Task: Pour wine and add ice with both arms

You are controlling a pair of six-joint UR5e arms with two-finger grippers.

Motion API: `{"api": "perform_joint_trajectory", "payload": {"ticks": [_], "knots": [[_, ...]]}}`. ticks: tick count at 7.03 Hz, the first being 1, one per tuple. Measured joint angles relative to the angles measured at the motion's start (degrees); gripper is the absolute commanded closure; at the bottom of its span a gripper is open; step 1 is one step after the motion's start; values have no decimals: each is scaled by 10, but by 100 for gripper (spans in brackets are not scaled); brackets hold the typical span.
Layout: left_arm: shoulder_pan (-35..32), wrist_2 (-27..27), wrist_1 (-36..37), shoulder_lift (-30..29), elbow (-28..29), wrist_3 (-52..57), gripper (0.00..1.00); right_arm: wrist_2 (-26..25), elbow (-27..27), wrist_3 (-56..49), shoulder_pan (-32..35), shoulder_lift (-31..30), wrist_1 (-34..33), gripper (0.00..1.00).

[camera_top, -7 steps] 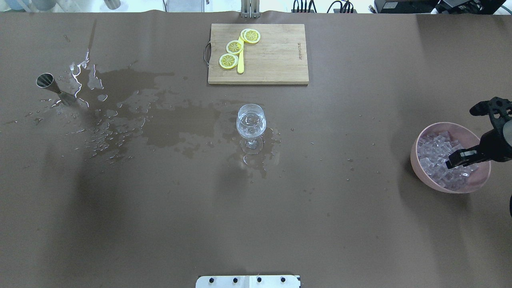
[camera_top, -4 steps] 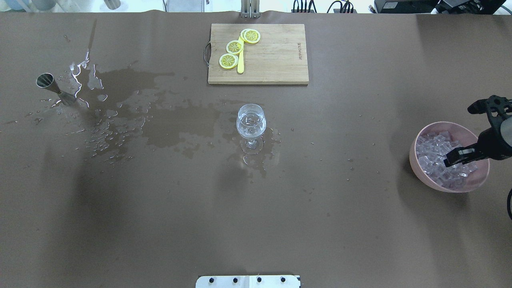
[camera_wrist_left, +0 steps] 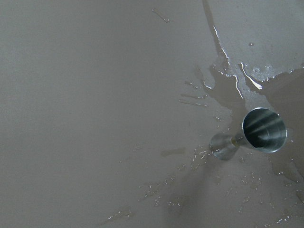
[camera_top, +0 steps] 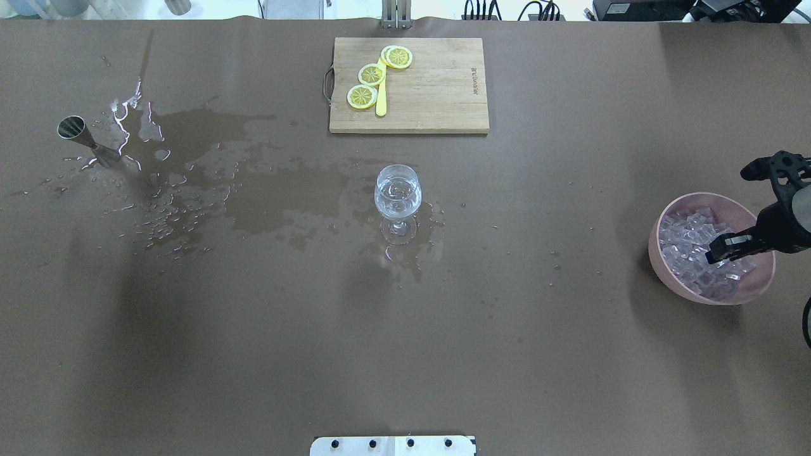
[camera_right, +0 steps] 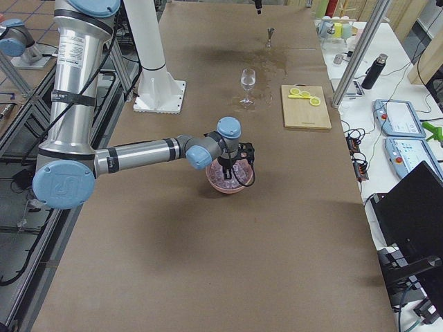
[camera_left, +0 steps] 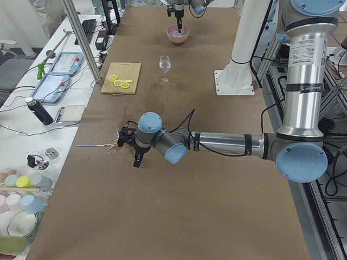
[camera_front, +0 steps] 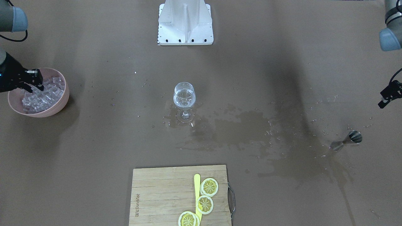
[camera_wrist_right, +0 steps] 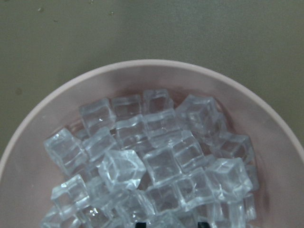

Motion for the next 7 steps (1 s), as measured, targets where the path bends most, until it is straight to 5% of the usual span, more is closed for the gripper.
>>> {"api": "perform_joint_trajectory", "payload": {"ticks": [7], "knots": [[0,-1,-2,3,0,-1,1,10,58,4,24,9,-9,100]]}}
